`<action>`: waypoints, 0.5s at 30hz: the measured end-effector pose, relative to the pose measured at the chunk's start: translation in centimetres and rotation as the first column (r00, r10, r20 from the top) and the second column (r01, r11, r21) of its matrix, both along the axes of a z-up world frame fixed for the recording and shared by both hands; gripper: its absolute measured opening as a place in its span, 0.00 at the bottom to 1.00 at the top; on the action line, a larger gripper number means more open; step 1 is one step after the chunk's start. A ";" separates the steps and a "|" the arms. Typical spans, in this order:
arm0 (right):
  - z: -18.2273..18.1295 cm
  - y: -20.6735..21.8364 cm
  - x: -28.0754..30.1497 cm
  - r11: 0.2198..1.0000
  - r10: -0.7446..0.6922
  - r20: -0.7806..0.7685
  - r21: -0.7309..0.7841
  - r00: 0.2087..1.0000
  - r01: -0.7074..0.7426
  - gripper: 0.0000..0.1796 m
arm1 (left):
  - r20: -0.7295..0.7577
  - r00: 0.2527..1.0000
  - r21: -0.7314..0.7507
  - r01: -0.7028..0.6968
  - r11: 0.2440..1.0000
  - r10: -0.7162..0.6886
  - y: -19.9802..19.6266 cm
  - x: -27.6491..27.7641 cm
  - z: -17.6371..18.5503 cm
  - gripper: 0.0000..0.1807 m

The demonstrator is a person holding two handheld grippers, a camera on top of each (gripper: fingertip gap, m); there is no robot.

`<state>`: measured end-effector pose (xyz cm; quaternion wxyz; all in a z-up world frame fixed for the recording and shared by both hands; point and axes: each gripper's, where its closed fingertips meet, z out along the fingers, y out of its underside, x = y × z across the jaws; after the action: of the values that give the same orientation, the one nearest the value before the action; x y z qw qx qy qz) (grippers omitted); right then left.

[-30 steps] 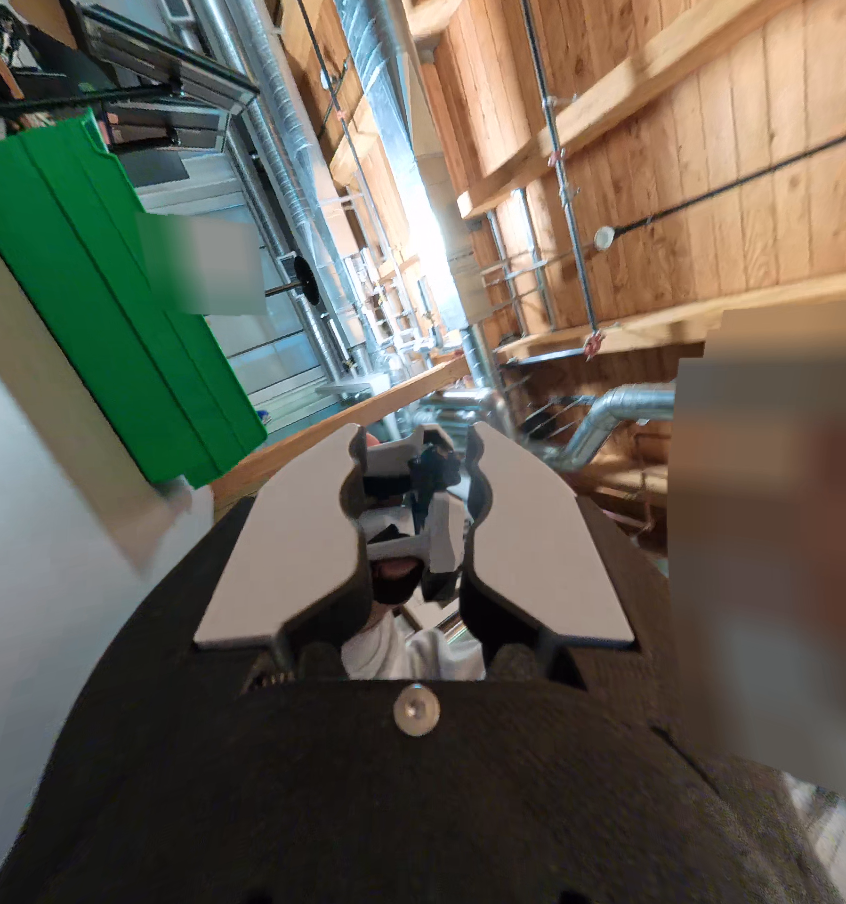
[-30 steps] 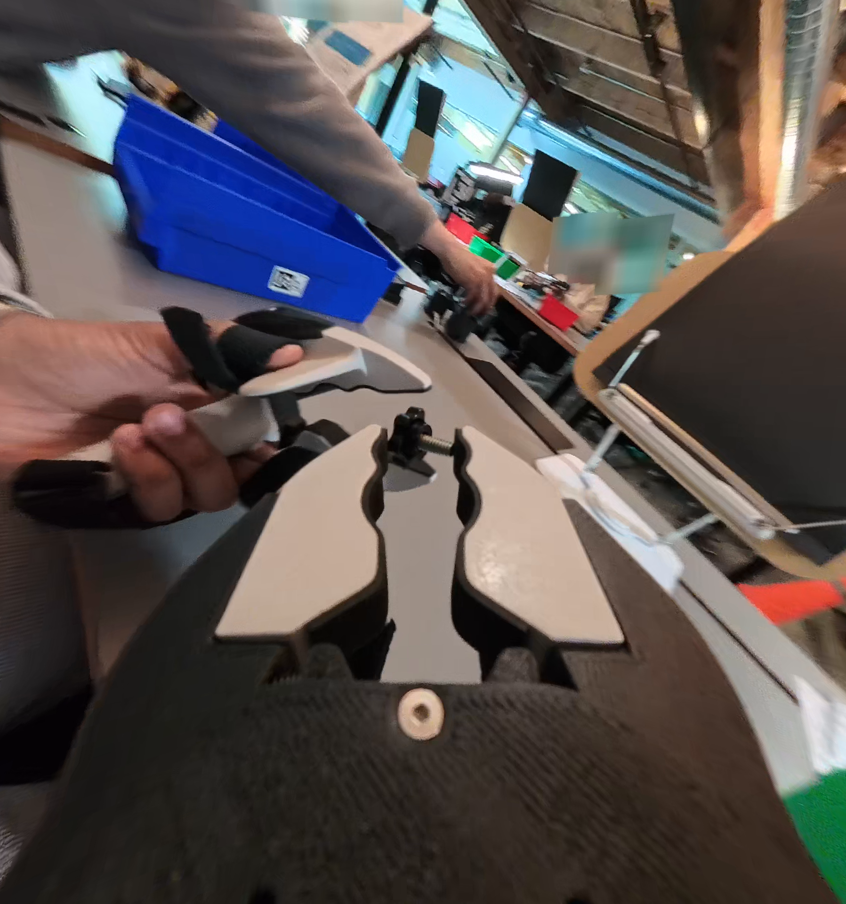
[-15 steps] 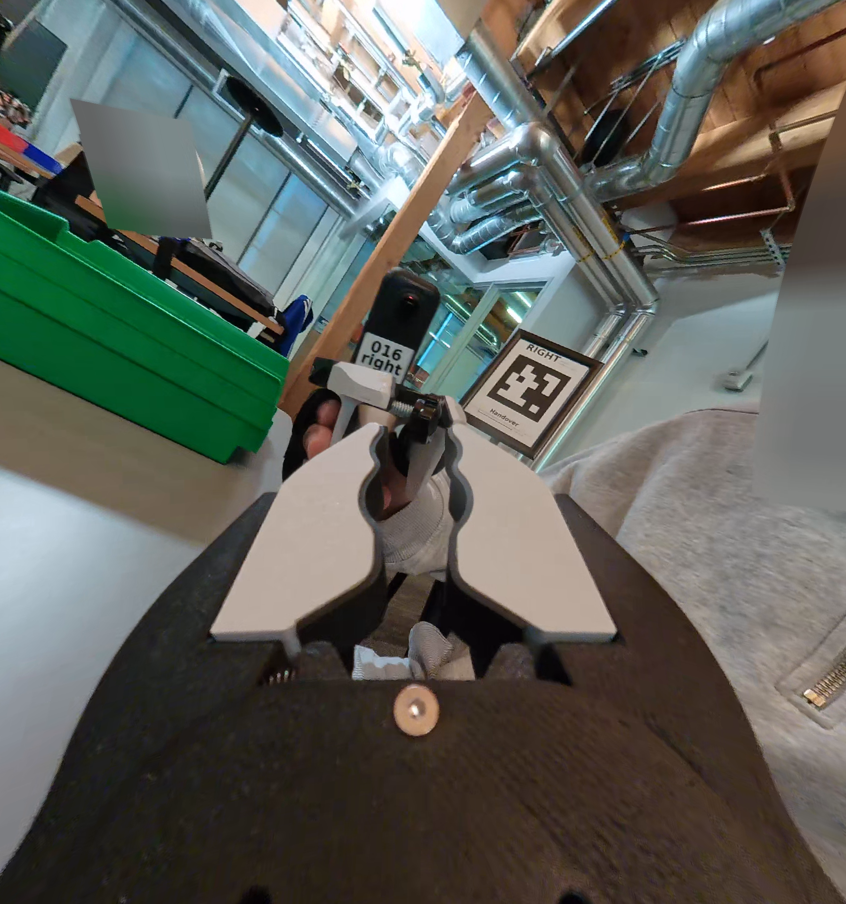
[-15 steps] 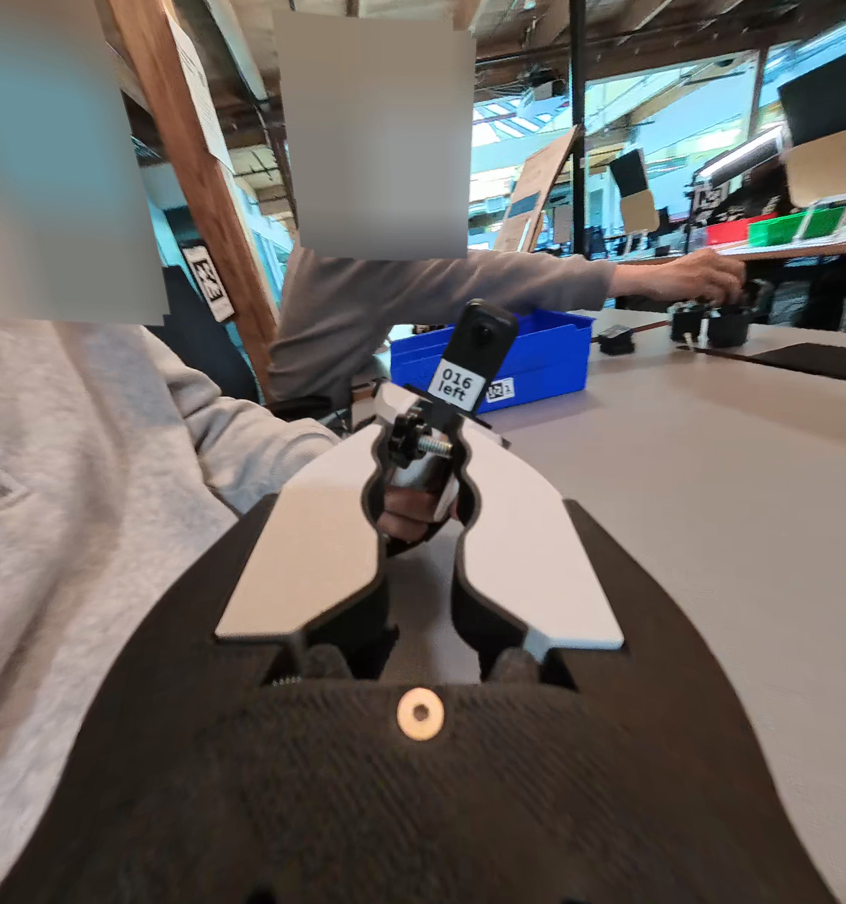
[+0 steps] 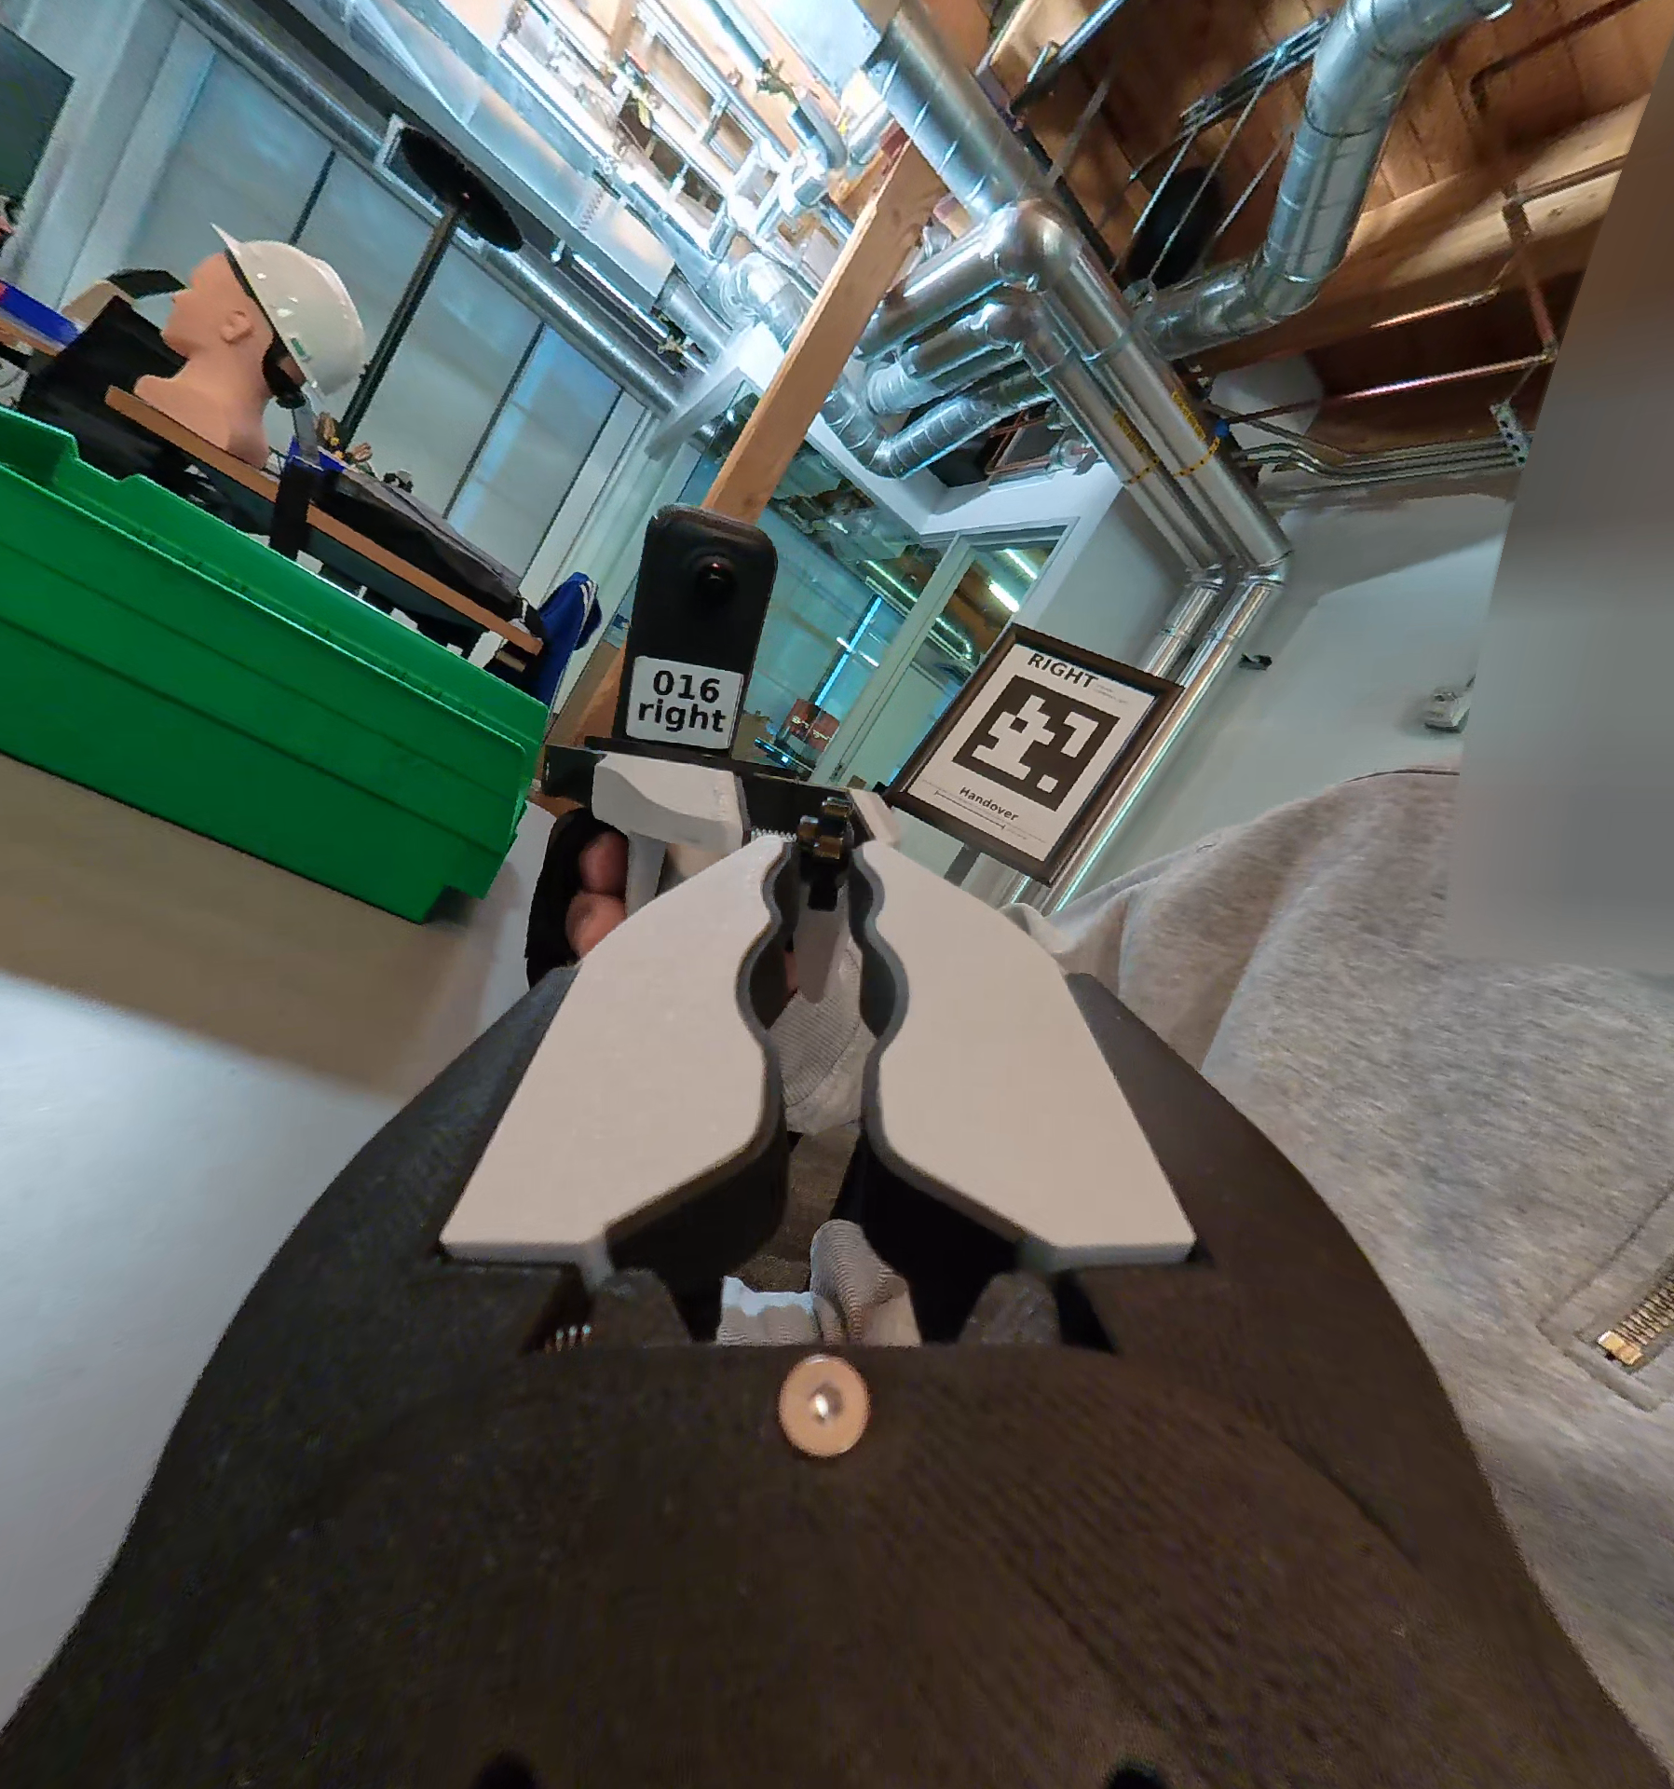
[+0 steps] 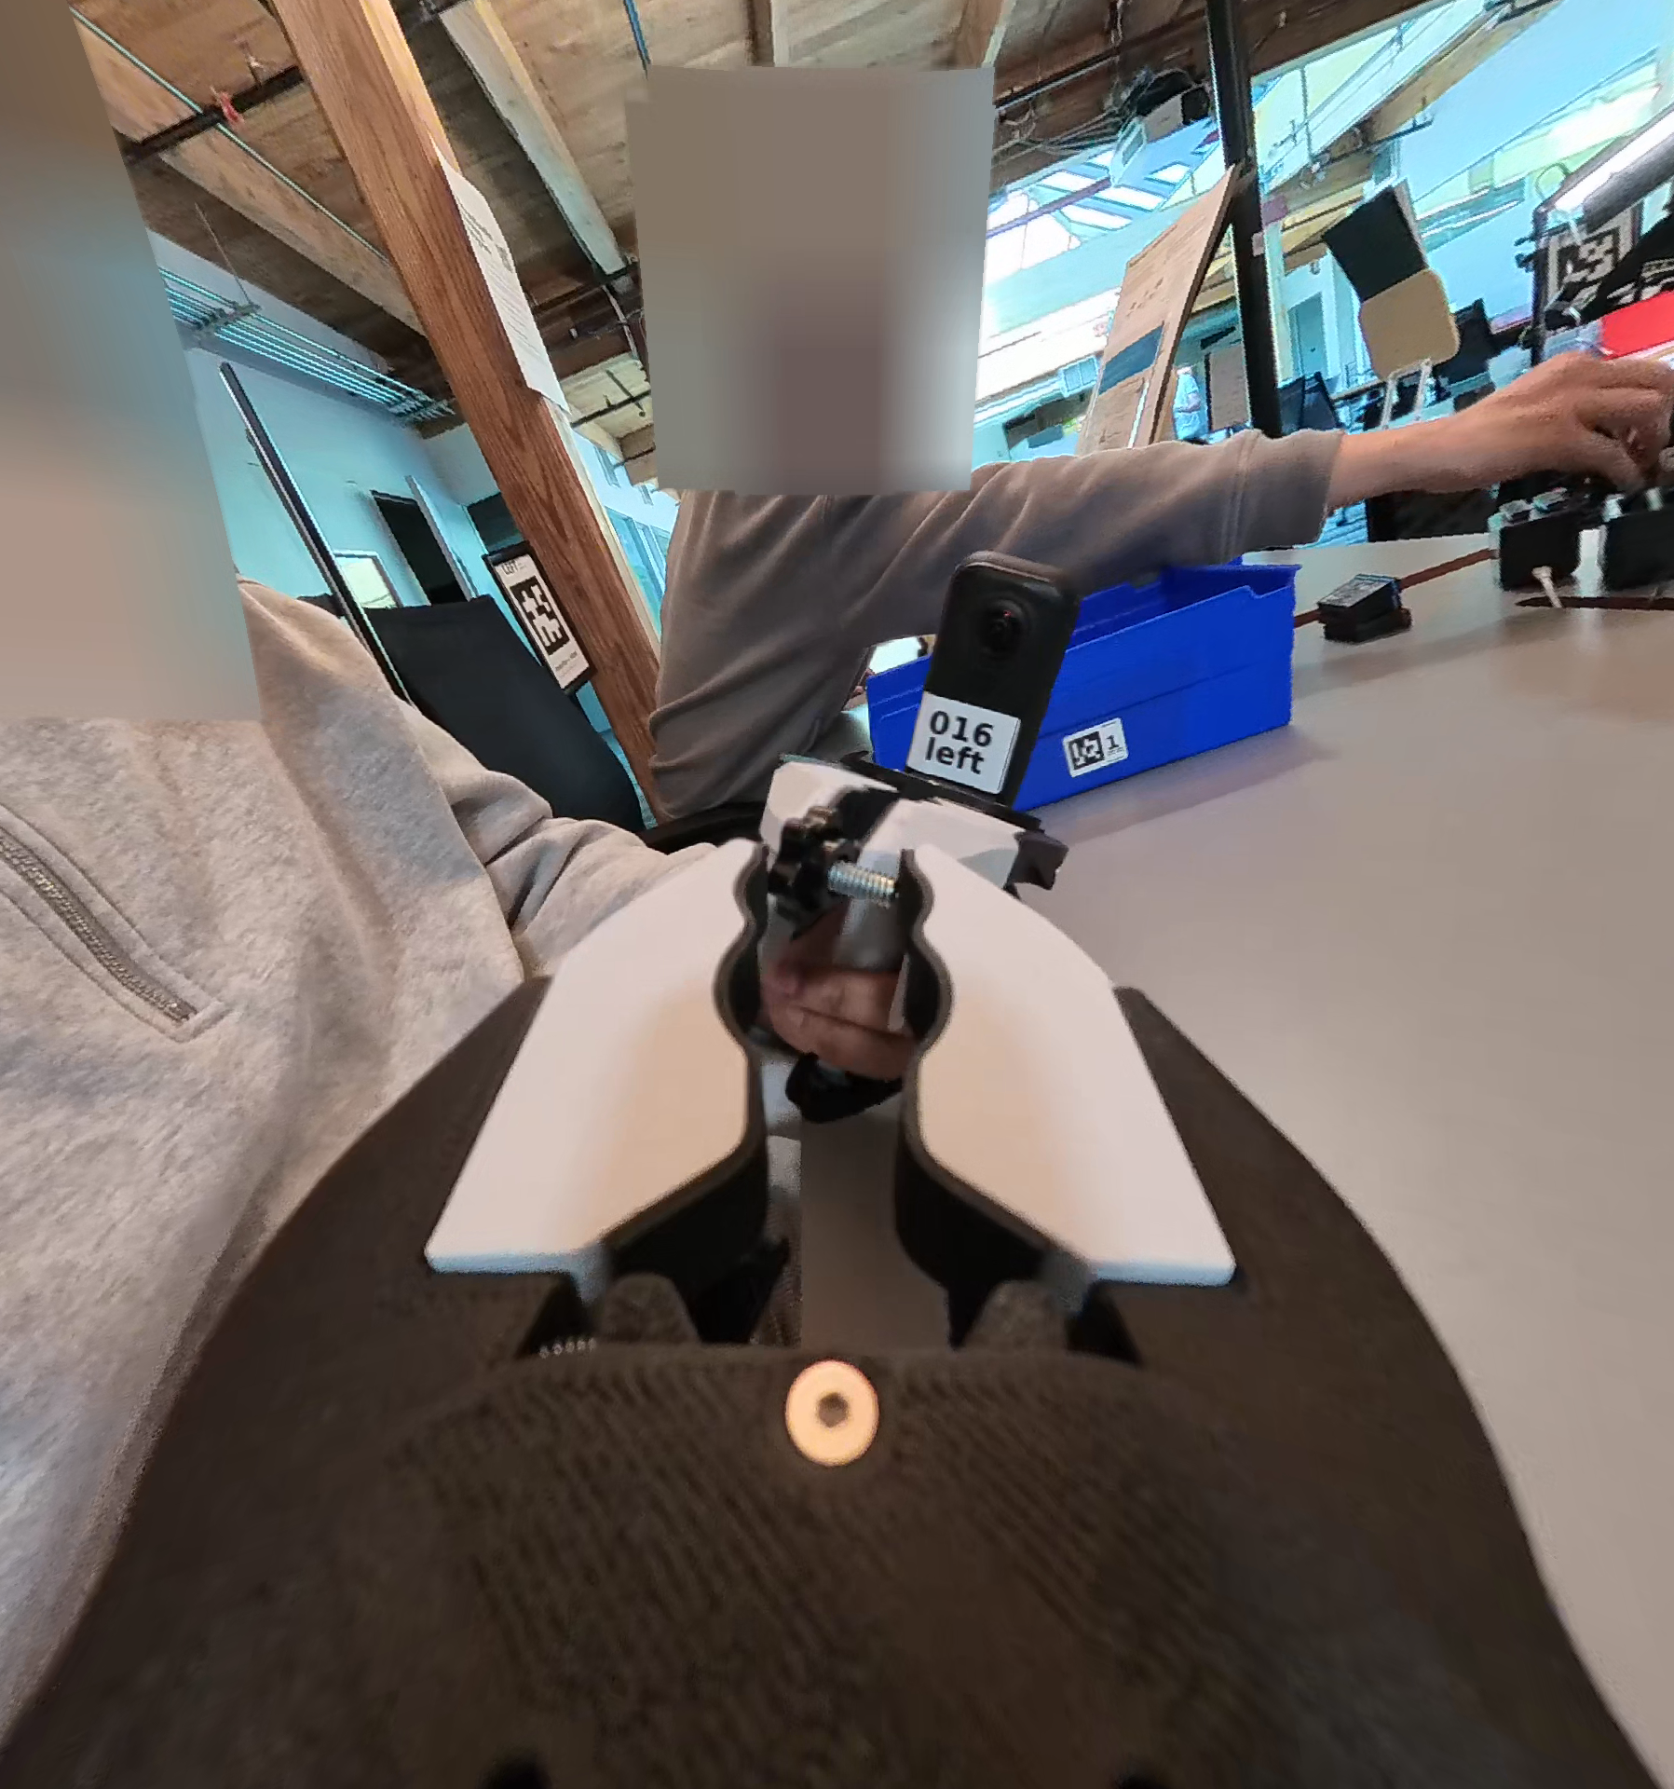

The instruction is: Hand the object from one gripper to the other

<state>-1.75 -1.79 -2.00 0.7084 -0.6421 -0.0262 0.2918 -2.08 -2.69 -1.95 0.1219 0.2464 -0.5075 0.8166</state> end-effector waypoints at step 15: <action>-0.1 0.2 4.4 0.951 -0.307 0.091 0.064 0.947 0.302 0.33 | -0.112 0.985 -0.028 -0.131 0.991 0.127 2.2 2.4 -0.6 0.03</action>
<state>2.60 -1.59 -2.12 0.7583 -0.6347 0.0306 0.1455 0.30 -0.48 -2.58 0.1007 0.3213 -0.4686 0.8167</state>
